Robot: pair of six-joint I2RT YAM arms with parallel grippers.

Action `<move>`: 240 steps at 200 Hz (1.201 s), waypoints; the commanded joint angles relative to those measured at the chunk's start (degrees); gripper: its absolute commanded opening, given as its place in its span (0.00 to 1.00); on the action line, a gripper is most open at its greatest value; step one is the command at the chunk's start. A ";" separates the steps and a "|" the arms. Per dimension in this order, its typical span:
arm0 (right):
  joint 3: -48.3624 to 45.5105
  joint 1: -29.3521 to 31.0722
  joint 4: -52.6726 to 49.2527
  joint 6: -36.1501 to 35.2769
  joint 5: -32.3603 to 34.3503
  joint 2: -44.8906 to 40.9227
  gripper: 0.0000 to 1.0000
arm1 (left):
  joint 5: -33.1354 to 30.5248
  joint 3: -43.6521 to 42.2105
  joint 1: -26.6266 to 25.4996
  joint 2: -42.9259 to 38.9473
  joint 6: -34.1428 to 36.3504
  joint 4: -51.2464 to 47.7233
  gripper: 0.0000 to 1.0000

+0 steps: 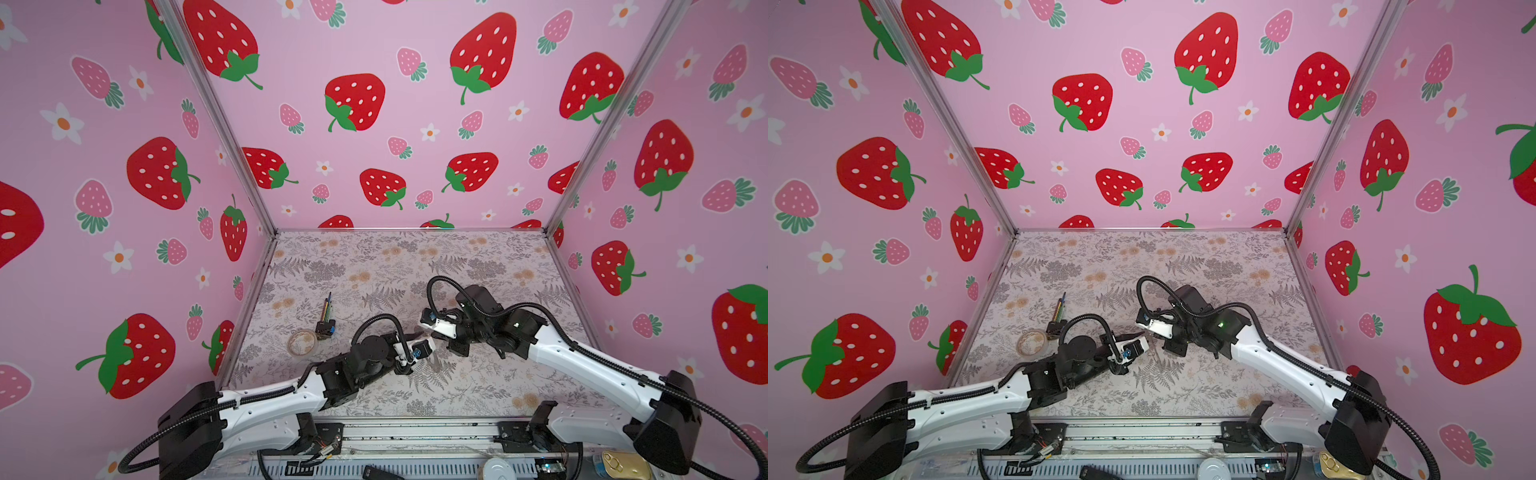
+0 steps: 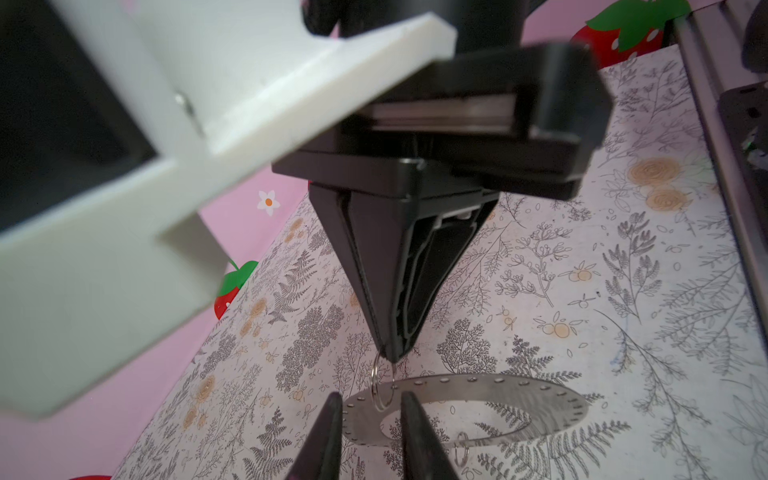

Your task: Put the keys on the keyring

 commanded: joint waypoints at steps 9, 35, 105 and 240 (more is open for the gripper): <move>1.60 0.41 -0.19 0.19 -1.03 -0.48 0.00 | -1.81 0.59 -0.23 1.46 -0.98 2.00 0.26; 1.60 0.38 -0.19 0.30 -1.19 -0.43 0.00 | -1.90 0.88 -0.27 2.33 -1.10 2.53 0.25; 1.62 0.39 -0.11 0.39 -1.56 0.18 0.00 | -1.44 1.33 -0.27 3.39 -2.05 3.99 0.15; 0.65 0.45 1.02 -4.49 0.19 -2.92 0.23 | 1.20 0.85 0.19 3.88 -3.69 6.04 0.00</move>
